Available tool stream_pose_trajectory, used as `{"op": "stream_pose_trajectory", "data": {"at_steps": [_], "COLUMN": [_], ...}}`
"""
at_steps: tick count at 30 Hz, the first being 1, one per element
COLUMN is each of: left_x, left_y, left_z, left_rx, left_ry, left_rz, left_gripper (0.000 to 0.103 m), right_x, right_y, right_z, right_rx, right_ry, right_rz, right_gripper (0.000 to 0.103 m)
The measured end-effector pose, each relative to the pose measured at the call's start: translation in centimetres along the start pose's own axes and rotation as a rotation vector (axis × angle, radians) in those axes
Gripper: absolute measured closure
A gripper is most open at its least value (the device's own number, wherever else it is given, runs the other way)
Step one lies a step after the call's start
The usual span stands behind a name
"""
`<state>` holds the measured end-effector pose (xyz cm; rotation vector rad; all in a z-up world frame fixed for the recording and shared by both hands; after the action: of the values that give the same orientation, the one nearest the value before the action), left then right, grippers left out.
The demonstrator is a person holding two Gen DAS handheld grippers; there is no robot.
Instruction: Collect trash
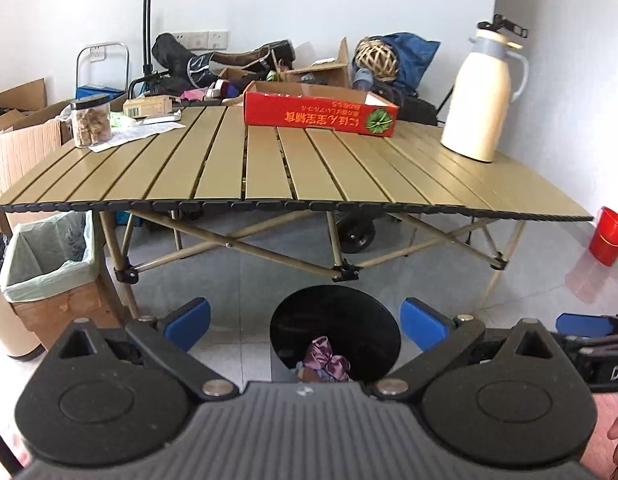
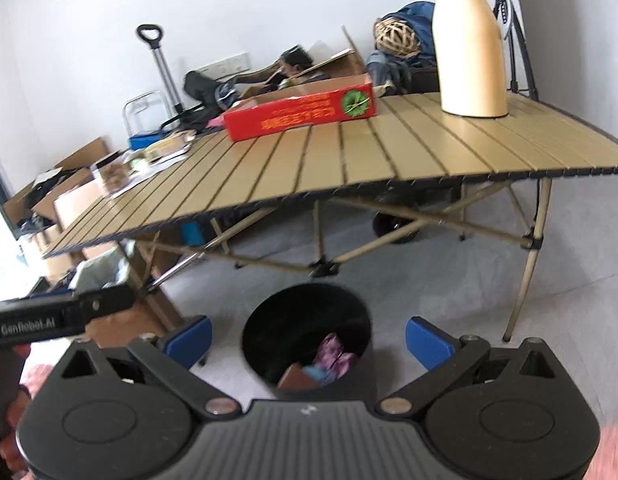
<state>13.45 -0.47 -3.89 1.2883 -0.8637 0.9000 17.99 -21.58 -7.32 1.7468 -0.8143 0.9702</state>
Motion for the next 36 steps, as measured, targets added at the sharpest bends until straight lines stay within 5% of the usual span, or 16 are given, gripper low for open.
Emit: {"op": "stream_pose_trajectory", "data": {"at_steps": [12, 36], "left_x": [-4.4, -3.9], "left_y": [7.0, 8.6], "left_z": [-1.6, -1.5], "left_rx": [0.011, 0.003], "left_ry": [-0.041, -0.041], "left_rz": [-0.065, -0.034], "left_gripper": [0.000, 0.000], "right_x": [-4.0, -3.3], "right_y": [6.6, 8.9], "right_z": [-3.5, -3.3], "right_rx": [0.006, -0.014], "right_ry": [0.039, 0.043], "right_rz": [-0.032, 0.011], "right_gripper": [0.000, 0.000]}}
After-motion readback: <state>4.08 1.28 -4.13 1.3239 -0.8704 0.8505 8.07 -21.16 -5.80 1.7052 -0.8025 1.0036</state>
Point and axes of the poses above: each gripper's, at about its wrist camera, not at the fingertips, and y roughly against the way its jaws point, z to its right, x to its top, the point moved 5 cm from there along -y, roughly the way its jaws point, and after that the axes turned 11 degrees about z, right-handed, at the moved point
